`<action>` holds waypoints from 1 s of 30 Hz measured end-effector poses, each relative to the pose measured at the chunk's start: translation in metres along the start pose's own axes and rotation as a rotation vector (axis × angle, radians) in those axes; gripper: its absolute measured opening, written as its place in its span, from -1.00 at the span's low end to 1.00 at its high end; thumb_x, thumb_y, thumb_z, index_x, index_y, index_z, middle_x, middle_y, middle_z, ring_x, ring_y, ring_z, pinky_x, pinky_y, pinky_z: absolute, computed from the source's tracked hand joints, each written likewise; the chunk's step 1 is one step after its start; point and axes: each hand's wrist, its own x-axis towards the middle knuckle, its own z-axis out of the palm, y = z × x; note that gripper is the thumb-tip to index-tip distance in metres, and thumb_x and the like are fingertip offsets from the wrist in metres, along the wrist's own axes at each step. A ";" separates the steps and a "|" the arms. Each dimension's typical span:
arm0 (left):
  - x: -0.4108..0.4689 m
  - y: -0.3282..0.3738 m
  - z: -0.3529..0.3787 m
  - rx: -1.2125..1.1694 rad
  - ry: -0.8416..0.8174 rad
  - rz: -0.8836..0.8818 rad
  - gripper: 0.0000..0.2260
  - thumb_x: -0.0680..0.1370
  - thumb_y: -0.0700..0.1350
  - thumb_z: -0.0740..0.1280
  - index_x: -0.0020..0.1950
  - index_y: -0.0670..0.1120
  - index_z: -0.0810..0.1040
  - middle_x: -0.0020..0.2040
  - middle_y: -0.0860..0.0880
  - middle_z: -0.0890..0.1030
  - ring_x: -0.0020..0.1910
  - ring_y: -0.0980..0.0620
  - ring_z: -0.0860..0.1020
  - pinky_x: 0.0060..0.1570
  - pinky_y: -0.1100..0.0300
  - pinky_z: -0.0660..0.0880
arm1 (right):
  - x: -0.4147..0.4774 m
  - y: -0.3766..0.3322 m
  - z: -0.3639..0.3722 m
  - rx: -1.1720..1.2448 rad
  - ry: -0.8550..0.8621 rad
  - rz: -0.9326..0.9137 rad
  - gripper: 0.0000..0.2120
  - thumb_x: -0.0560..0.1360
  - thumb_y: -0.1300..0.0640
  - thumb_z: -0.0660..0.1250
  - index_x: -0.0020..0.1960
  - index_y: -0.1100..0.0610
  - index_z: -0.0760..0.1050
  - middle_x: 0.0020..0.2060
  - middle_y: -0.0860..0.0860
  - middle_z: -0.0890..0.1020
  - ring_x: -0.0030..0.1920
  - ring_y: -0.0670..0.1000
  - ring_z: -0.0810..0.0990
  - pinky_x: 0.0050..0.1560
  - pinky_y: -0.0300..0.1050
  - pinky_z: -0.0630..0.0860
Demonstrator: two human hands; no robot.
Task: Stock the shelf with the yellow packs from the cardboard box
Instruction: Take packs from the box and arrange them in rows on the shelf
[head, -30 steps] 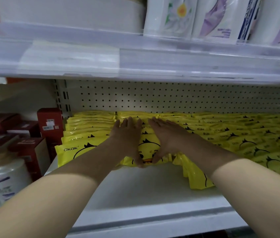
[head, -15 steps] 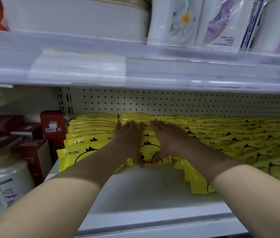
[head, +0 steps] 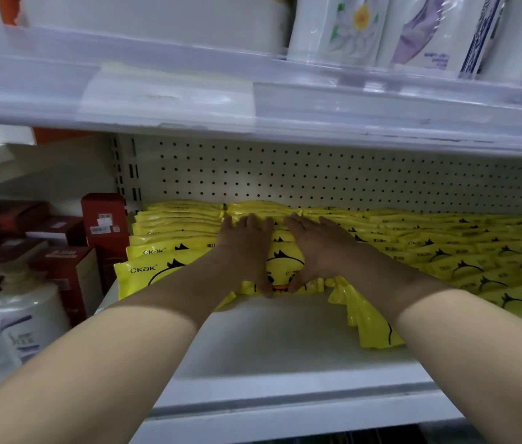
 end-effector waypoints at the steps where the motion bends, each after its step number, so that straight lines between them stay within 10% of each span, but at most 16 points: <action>1: -0.003 0.000 -0.001 -0.001 0.002 0.000 0.35 0.09 0.41 0.54 0.59 -0.06 -0.21 0.57 -0.17 0.07 0.57 -0.16 0.04 0.50 -0.22 -0.01 | -0.002 -0.001 -0.001 -0.004 0.004 0.003 0.37 0.19 -0.40 0.53 0.62 0.10 -0.26 0.62 0.03 -0.16 0.61 0.00 -0.12 0.59 0.03 -0.14; 7: -0.033 -0.013 -0.023 -0.033 0.045 0.108 0.37 0.15 0.41 0.51 0.56 -0.05 -0.38 0.61 -0.10 -0.21 0.58 -0.10 -0.22 0.50 -0.22 -0.20 | -0.023 -0.011 -0.016 0.098 0.018 0.006 0.38 0.17 -0.42 0.53 0.62 0.06 -0.26 0.62 0.02 -0.14 0.61 0.02 -0.15 0.59 0.06 -0.16; 19: -0.109 -0.133 -0.001 0.008 -0.156 0.003 0.35 0.17 0.44 0.47 0.55 -0.07 -0.40 0.60 -0.08 -0.24 0.57 -0.10 -0.24 0.50 -0.22 -0.22 | -0.010 -0.112 -0.029 0.148 0.128 -0.196 0.32 0.20 -0.46 0.48 0.62 0.02 -0.23 0.62 0.00 -0.13 0.61 0.02 -0.19 0.58 0.11 -0.21; 30: -0.082 -0.154 0.020 0.020 0.002 0.050 0.35 0.11 0.39 0.54 0.57 0.05 -0.32 0.62 -0.07 -0.10 0.59 -0.04 -0.10 0.52 -0.21 -0.11 | 0.026 -0.142 -0.006 0.058 0.264 -0.111 0.35 0.15 -0.46 0.49 0.62 0.07 -0.17 0.62 0.05 -0.03 0.61 0.05 -0.14 0.58 0.14 -0.17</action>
